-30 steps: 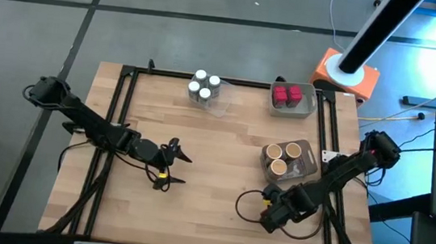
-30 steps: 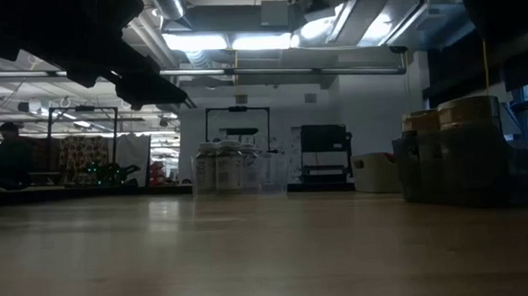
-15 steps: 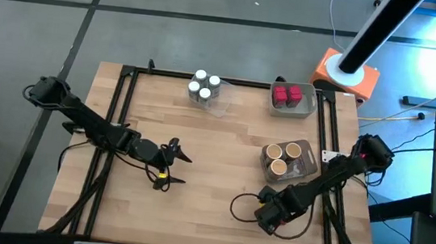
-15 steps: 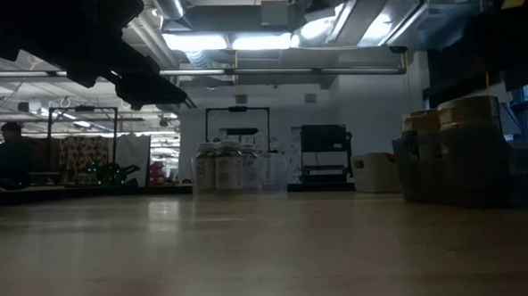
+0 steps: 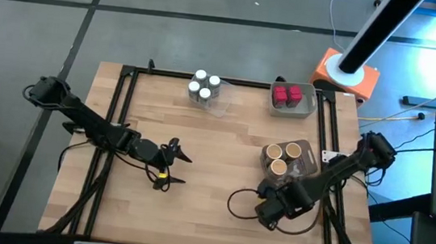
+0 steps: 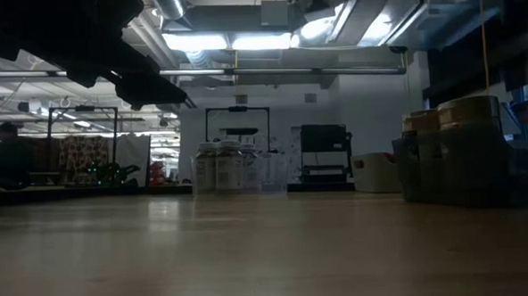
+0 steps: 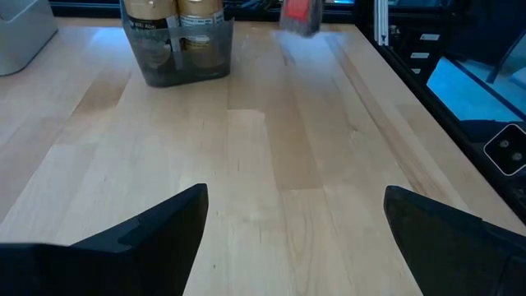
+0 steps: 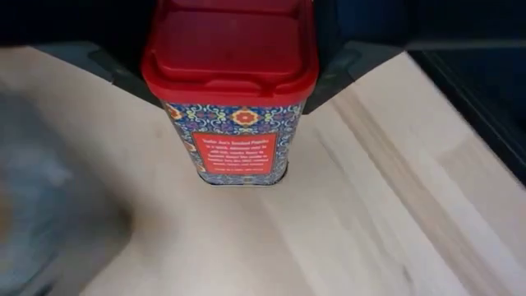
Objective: Sort spices by type
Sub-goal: Put the red seasoning can into the right bin
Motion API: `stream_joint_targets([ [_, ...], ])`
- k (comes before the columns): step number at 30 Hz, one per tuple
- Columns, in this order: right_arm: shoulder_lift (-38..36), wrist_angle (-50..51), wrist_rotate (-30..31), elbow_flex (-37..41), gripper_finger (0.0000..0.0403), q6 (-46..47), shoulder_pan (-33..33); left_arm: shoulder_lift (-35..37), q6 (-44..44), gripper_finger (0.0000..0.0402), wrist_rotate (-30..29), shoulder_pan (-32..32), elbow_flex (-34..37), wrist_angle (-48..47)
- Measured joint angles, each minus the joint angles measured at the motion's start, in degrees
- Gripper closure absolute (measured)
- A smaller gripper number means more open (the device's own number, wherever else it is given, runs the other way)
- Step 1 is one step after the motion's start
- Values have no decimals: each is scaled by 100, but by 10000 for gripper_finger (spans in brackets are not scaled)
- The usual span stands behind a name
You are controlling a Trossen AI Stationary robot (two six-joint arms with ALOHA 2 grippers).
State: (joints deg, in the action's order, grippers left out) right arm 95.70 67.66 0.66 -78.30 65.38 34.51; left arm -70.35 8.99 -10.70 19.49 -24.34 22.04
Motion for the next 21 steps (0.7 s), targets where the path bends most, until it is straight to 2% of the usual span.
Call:
stream_joint_targets([
  [8, -8, 1198, 1140, -1511, 189, -605, -361, 0, 0, 50, 0, 0, 0, 0],
  [12, -9, 2212, 2094, -2210, 189, -893, -635, 0, 6, 50, 0, 0, -2, 0],
  [14, -74, 2240, 2406, -2332, 189, -1165, -854, 0, 23, 50, 0, 0, -1, -2],
  [21, -488, 2237, 2614, -2231, 189, -2179, -1972, 0, 8, 50, 0, 0, -2, -19],
])
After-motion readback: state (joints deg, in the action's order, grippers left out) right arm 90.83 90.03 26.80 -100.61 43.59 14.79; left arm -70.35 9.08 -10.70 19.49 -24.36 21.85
